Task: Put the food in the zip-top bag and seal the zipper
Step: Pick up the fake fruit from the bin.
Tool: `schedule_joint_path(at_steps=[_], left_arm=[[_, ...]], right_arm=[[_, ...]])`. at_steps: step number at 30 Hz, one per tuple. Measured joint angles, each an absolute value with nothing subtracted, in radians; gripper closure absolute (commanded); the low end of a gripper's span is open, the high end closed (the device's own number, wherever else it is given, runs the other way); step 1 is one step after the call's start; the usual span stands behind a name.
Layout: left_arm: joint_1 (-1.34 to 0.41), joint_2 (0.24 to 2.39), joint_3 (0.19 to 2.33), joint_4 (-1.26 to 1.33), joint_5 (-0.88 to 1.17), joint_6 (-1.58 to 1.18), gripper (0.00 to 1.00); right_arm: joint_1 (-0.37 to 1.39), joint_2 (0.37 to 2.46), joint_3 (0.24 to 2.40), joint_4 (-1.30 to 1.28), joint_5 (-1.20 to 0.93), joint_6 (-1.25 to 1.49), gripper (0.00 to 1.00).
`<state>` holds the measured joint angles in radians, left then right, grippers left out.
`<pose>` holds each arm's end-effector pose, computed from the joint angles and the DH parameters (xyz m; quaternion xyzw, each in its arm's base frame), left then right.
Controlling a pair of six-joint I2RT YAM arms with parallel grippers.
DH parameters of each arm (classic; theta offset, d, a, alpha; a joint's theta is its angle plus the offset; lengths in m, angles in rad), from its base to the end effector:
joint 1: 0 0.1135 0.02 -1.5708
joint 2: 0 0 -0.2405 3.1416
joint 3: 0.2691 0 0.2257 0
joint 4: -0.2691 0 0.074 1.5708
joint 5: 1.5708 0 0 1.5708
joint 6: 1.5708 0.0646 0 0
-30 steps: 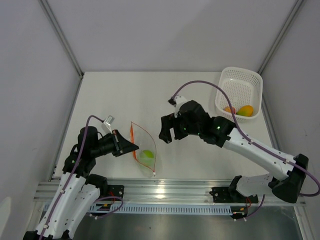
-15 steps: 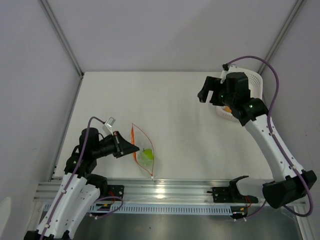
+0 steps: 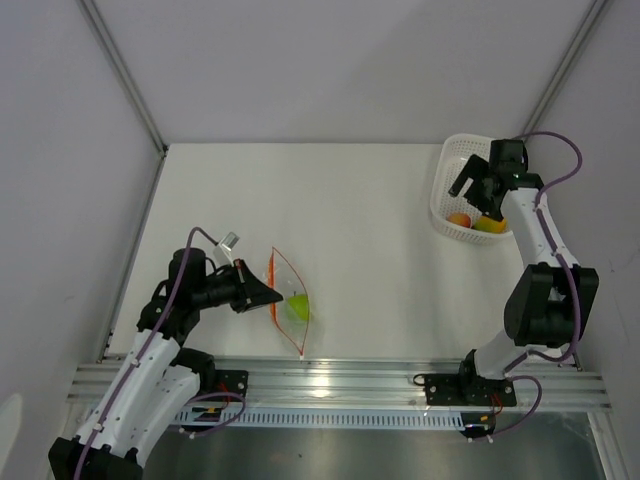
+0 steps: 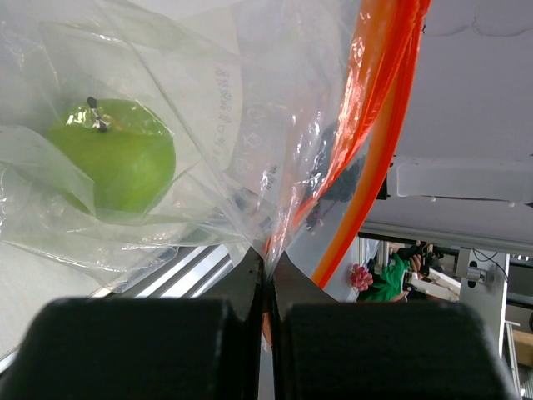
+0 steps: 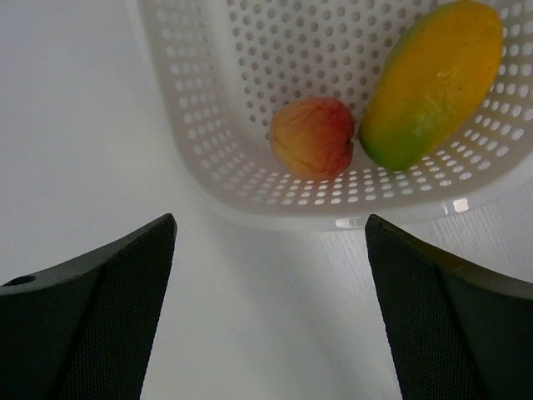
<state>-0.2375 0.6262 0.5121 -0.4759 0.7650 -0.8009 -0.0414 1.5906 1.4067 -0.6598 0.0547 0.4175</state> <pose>0.1336 -0.0784 0.2222 -0.0586 0.8350 -0.5027 0.2160 0.3413 -0.0177 0.2697 0.2220 0.9076 0.0413 0.3540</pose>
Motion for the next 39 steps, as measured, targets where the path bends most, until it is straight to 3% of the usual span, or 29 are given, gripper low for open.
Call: schedule_joint_path(at_steps=[10, 39], left_arm=[[-0.237, 0.599, 0.484, -0.445, 0.770, -0.804, 0.99], [-0.237, 0.608, 0.484, -0.443, 0.770, -0.804, 0.99]], right_arm=[[-0.095, 1.774, 1.456, -0.657, 0.028, 0.406, 0.08], [-0.080, 1.971, 1.475, -0.573, 0.011, 0.417, 0.14]])
